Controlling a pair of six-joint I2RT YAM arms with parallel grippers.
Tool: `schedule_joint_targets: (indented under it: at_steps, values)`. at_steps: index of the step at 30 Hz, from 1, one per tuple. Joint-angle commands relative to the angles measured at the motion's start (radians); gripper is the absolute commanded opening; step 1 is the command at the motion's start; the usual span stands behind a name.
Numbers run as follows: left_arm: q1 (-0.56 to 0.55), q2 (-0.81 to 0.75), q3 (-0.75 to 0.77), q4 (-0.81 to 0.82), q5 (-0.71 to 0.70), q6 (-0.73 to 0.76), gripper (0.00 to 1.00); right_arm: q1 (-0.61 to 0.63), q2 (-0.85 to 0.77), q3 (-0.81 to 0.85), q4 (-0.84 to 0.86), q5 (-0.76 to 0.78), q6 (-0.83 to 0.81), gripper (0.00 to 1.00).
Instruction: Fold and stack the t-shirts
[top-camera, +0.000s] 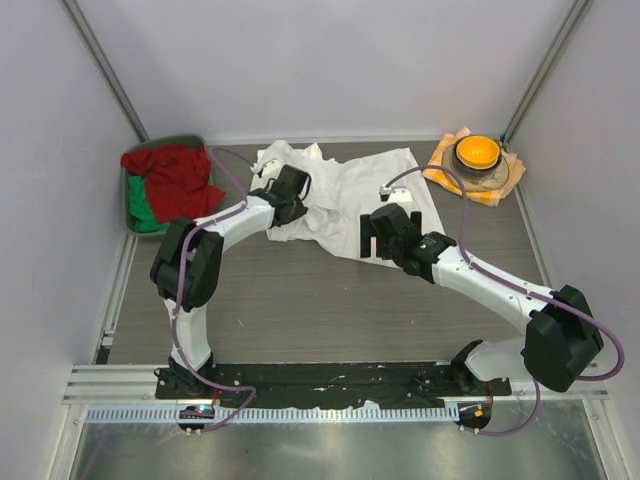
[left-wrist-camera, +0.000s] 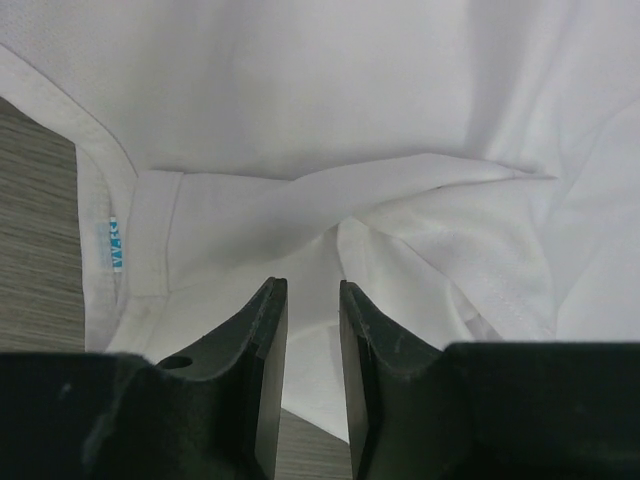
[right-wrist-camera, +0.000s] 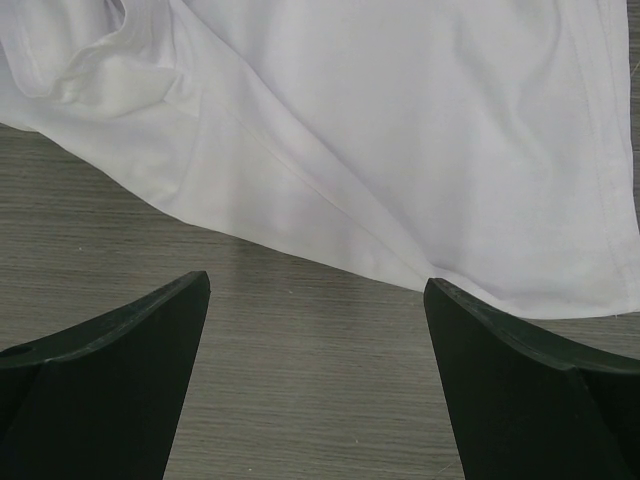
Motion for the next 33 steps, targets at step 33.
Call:
schedule_joint_targets:
  at_steps: [33]
  values:
    - [0.027,0.129,0.146,0.067,0.003,-0.035,0.31,0.007,0.033,0.017,0.055,-0.011,-0.014,0.95]
